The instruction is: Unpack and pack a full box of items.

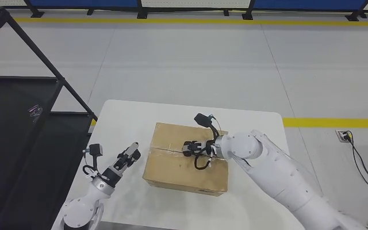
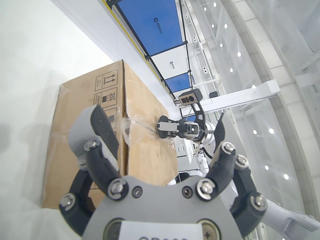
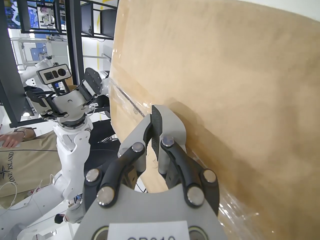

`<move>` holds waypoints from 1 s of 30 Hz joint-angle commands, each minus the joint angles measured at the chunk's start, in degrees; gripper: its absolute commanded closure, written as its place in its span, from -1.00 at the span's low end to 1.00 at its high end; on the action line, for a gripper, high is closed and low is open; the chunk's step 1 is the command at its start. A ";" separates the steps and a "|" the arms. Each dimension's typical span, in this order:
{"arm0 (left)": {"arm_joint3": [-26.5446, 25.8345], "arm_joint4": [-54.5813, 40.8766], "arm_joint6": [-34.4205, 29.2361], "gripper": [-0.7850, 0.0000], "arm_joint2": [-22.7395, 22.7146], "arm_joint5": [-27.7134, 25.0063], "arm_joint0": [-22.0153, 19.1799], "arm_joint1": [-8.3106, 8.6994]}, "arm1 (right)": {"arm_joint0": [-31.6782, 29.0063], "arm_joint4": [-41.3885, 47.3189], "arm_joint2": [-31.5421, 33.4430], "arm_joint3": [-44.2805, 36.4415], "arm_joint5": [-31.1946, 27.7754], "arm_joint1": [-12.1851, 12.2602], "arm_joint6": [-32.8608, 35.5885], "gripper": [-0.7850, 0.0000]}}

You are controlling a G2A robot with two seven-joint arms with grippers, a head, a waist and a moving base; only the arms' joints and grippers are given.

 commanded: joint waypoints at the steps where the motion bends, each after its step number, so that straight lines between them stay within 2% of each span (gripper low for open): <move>1: 0.38 0.70 -0.11 -1.00 0.75 0.29 -0.33 -0.04 | -0.23 -0.20 -0.13 0.01 -0.15 -0.08 1.33 1.00; 11: 1.12 2.86 0.81 -1.00 3.39 0.84 -1.30 -0.26 | -0.61 -1.92 -0.82 0.31 0.14 -0.81 4.54 1.00; 15: 0.86 3.00 0.89 -1.00 3.51 0.96 -1.27 -0.24 | -1.75 -3.57 0.70 -0.78 0.45 -0.24 4.25 1.00; 20: 0.60 3.13 0.96 -1.00 3.57 1.00 -1.26 -0.21 | -5.97 -5.46 5.69 -5.02 0.73 1.87 3.42 1.00; 30: 0.48 3.50 0.68 -1.00 4.37 1.53 -2.11 -0.22 | -19.37 -9.75 19.57 -17.56 3.64 6.88 1.73 1.00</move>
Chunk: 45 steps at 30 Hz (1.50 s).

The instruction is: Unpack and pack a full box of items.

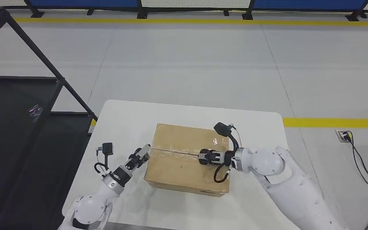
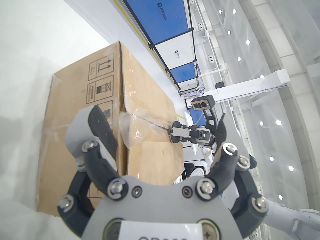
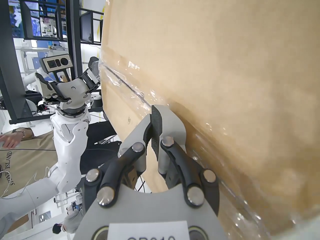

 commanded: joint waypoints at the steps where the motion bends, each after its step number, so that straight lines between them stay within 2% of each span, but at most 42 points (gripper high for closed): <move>1: -0.06 0.09 0.04 -1.00 0.06 -0.01 -0.07 0.01 | -2.37 -0.26 2.74 -1.32 0.97 0.66 -0.82 1.00; 11: 0.19 0.07 0.00 -1.00 0.15 0.00 -0.40 0.07 | -10.93 2.55 13.15 -3.68 -2.19 2.87 -1.63 1.00; 21: 0.56 0.06 -0.10 -1.00 0.51 0.26 -1.08 0.08 | -13.82 5.86 18.05 -1.13 -4.41 3.71 -0.93 1.00; 33: 0.80 0.22 -0.11 -1.00 1.49 0.79 -2.07 0.01 | -13.99 7.10 18.23 1.27 -2.56 3.80 -1.00 1.00; 45: 0.61 0.61 0.17 -1.00 2.19 0.98 -2.03 -0.03 | -10.44 7.56 15.84 6.62 -1.70 3.36 -0.21 1.00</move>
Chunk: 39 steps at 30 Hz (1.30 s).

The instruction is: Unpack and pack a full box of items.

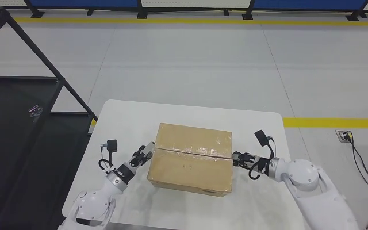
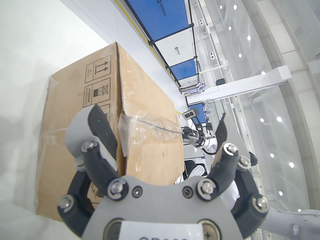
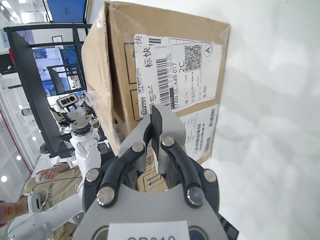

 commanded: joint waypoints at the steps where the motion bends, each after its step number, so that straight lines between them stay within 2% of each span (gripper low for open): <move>1: -0.06 0.03 0.03 -1.00 0.06 0.03 0.12 0.00 | 0.39 0.51 0.24 0.74 -0.07 -0.06 -1.17 1.00; 7: -0.10 -1.11 1.78 -1.00 -1.49 -0.23 0.46 0.09 | -2.99 2.70 3.80 -3.67 -3.46 0.01 -10.19 1.00; 11: -0.16 -8.47 2.12 -1.00 -4.35 0.96 0.85 0.12 | -6.49 3.15 5.69 -7.32 -6.71 0.15 -13.92 1.00; 13: 0.23 -11.16 0.91 -1.00 -5.97 1.62 0.65 0.29 | -6.95 2.96 5.80 -7.74 -6.88 0.17 -14.04 1.00; 17: -0.01 -15.03 -2.01 -1.00 -6.11 2.50 0.42 0.32 | -5.89 3.01 5.03 -6.07 -7.16 0.03 -13.17 1.00; 28: 0.80 -19.28 -7.66 -1.00 -2.35 3.74 -2.04 -0.01 | -5.73 3.35 4.86 -3.84 -8.90 -0.06 -12.14 1.00; 39: 5.16 -15.65 -5.38 -1.00 0.14 4.35 -3.81 -0.26 | -6.37 3.59 5.56 -3.82 -9.55 0.03 -11.66 1.00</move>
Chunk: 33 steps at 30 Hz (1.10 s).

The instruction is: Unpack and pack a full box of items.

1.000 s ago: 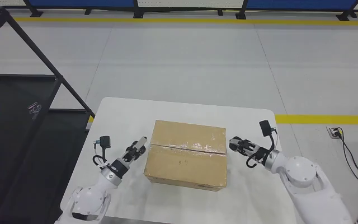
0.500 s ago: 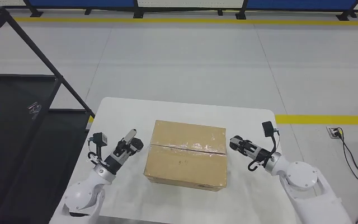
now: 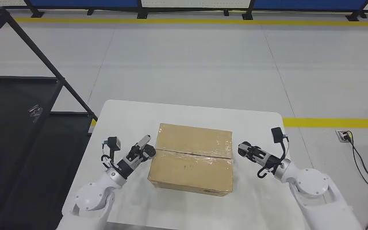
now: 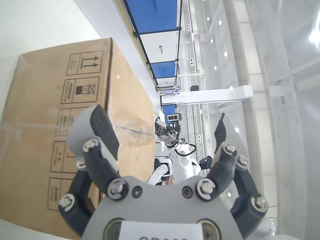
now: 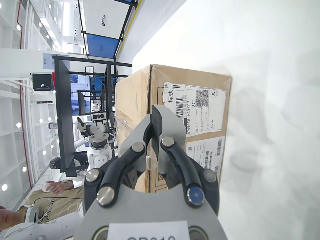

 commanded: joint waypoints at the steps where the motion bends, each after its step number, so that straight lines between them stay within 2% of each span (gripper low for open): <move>1: 0.59 -0.46 0.44 -1.00 0.14 -0.23 -0.04 -0.07 | -0.06 -0.09 0.05 -0.12 -0.04 0.01 0.06 1.00; 14: 2.00 -1.71 1.25 -1.00 -1.61 -1.92 1.20 0.11 | 0.50 0.08 0.28 -0.05 0.78 -0.09 -0.90 1.00; 22: -2.57 -3.03 2.73 -1.00 -6.45 -4.41 4.66 0.65 | -3.58 3.62 5.39 -0.79 -3.21 0.38 -3.11 1.00; 27: -4.38 -5.32 1.14 -1.00 -9.11 -4.54 5.94 1.00 | -4.50 5.94 6.63 -0.32 -5.62 0.44 -2.26 1.00; 33: -4.12 -3.26 -1.39 -1.00 -7.07 -2.41 3.59 1.07 | -2.51 7.02 5.48 1.95 -7.01 0.16 -1.58 1.00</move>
